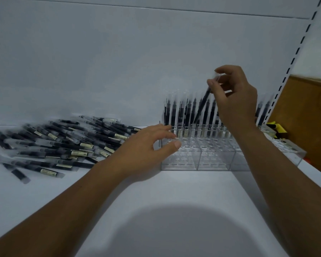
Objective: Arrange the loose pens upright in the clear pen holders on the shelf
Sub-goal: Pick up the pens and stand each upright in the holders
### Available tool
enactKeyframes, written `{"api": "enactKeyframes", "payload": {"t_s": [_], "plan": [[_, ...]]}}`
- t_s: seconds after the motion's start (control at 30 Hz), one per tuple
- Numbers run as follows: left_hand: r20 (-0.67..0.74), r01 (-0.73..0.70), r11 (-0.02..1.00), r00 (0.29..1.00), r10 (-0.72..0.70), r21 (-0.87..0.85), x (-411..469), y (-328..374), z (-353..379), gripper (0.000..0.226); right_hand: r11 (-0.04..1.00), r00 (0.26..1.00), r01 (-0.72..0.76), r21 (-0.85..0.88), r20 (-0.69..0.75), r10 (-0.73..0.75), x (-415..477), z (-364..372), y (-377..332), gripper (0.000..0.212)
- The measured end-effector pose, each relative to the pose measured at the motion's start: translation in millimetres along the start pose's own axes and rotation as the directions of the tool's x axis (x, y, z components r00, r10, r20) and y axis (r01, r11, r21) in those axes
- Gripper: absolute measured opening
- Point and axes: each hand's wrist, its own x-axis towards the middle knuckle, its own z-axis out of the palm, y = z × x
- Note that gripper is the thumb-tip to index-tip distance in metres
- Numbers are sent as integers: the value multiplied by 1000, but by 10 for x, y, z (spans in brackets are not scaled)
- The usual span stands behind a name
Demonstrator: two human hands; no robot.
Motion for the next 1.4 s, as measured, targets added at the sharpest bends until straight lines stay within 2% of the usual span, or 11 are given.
{"api": "enactKeyframes", "payload": {"t_s": [0.1,0.2,0.27,0.5,0.63,0.8,0.9,1.03,1.13,1.27,1.4], "plan": [[2,-7,1000,1000,7,-3,0,4,-1,45,997,992,-2,-74,127,11,-40,24,22,21],[4,-16,1000,1000,16,2,2,-7,5,45,985,944,-21,-173,321,77,-79,41,44,21],[6,-17,1000,1000,16,5,7,-16,8,46,983,916,-72,-167,379,131,-80,24,37,21],[8,-26,999,1000,26,-28,11,-29,1,59,979,895,-5,-205,436,96,-129,-15,-38,32],[-71,-1,993,997,-8,-116,-14,-72,-117,49,977,918,75,-201,397,12,-96,-118,-54,32],[-181,92,995,979,-96,-30,-64,-140,-449,26,965,931,217,-148,328,-159,-98,-41,-372,21],[-200,144,988,971,-132,47,-255,-289,-624,23,972,859,220,-77,487,-156,-224,222,-743,15],[-266,211,962,951,-161,175,-624,-585,-772,24,946,621,318,-62,768,-158,-483,641,-1125,17],[-309,246,948,935,-177,203,-880,-770,-875,23,928,518,366,-70,844,-141,-647,924,-1325,21],[-317,286,917,928,-194,279,-1165,-894,-999,21,908,477,414,-64,865,-157,-841,1164,-1439,23],[-268,247,917,949,-164,313,-1385,-992,-1049,25,916,526,395,-67,834,-165,-968,1254,-1403,25]]}}
